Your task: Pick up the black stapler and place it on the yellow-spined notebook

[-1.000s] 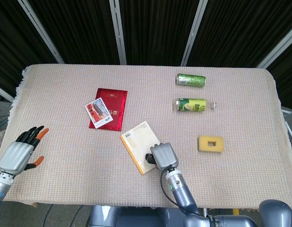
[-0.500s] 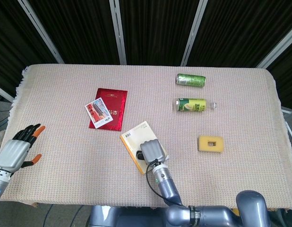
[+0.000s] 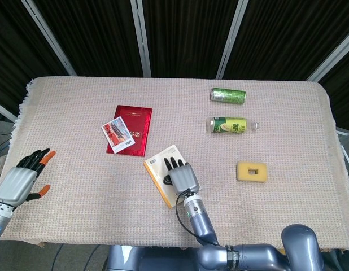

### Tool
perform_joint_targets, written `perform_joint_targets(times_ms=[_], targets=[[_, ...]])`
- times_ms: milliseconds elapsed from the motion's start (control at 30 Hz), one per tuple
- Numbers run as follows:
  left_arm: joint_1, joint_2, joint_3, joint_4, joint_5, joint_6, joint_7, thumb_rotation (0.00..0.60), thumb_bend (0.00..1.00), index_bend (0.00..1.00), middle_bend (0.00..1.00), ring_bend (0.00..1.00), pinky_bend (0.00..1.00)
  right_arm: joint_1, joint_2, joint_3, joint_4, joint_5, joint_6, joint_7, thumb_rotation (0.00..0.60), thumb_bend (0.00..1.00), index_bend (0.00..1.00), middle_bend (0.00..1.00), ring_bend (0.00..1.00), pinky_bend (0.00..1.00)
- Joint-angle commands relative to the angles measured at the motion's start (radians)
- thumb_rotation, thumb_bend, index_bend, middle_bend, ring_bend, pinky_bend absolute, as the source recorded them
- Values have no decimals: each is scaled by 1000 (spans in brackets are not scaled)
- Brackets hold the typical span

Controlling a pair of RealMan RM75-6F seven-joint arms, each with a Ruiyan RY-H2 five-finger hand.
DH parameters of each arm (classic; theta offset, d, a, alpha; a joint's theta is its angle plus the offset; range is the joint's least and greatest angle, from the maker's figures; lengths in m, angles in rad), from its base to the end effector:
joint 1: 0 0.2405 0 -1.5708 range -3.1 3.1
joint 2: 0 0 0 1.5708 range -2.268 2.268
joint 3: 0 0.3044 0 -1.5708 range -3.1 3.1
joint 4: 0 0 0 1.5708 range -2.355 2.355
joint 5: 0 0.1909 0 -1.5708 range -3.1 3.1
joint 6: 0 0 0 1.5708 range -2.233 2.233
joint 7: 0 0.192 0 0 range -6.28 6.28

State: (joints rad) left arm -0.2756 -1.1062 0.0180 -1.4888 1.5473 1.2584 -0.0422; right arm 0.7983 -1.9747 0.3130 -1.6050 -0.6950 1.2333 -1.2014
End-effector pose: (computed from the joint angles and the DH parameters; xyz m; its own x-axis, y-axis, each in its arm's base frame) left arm -0.3433 0.2822 0.1627 0.5204 0.1886 0.8328 0.8504 -0.2034 -0.4853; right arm -0.0850 -0.3597 -0.1242 0.6176 -0.2891 0.7314 -0.7829 -0.3140 0.5370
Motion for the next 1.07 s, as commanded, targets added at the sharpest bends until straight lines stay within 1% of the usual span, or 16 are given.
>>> perform_joint_targets(times_ms=[33,167,333,367,433,467,533,567,600,633,667,733,800,867,933,1067], targets=[[1,1,1,-3,4,5,0,600,324,0,0,0,146,-8,34,-15,-62,2,52,-20,600,290,0,0,51,297],[4,3,3,-4,9,13,-1,600,325,0,0,0,146,-30,89,-42,-173,-25,135,-40,600,279,0,0,5,249],[8,3,3,-8,12,24,7,600,323,0,0,0,145,-96,211,-105,-374,-130,287,-51,600,257,0,0,0,166],[9,3,4,-10,16,27,12,600,324,0,0,0,145,-125,255,-133,-436,-174,331,-40,600,252,0,0,0,147],[10,1,6,-16,21,32,25,600,324,0,0,0,145,-182,340,-197,-521,-262,393,2,600,244,0,0,0,115],[10,0,7,-17,23,33,31,600,324,0,0,0,146,-202,368,-222,-542,-293,409,19,600,240,0,0,0,89],[10,-4,7,-22,27,35,46,600,324,0,0,0,146,-258,444,-294,-578,-379,456,73,600,235,0,0,0,37],[10,-7,8,-25,29,36,57,600,324,0,0,0,146,-295,490,-344,-585,-434,482,112,600,235,0,0,0,15],[10,-8,9,-27,31,37,65,600,324,0,0,0,145,-323,521,-381,-583,-472,502,144,600,234,0,0,0,3],[11,-11,10,-31,33,39,77,600,324,0,0,0,146,-364,563,-435,-572,-527,527,201,600,234,0,0,0,0],[12,-13,10,-33,34,41,84,600,324,0,0,0,145,-389,588,-467,-559,-560,541,242,600,233,0,0,0,0],[15,-19,10,-39,39,51,106,600,323,0,0,0,145,-470,654,-553,-497,-627,585,374,600,231,0,0,0,0],[18,-23,10,-44,44,60,122,600,324,0,0,0,145,-518,686,-593,-446,-653,609,459,600,231,0,0,0,0],[23,-27,13,-50,54,73,141,600,324,0,0,0,145,-585,710,-624,-356,-671,648,586,600,232,0,0,0,0],[28,-30,16,-55,65,86,157,600,324,0,0,0,145,-636,718,-634,-272,-673,663,705,600,230,0,0,0,0],[36,-32,19,-63,80,108,174,600,324,0,0,0,144,-687,737,-623,-177,-660,657,844,600,229,0,0,0,0]])
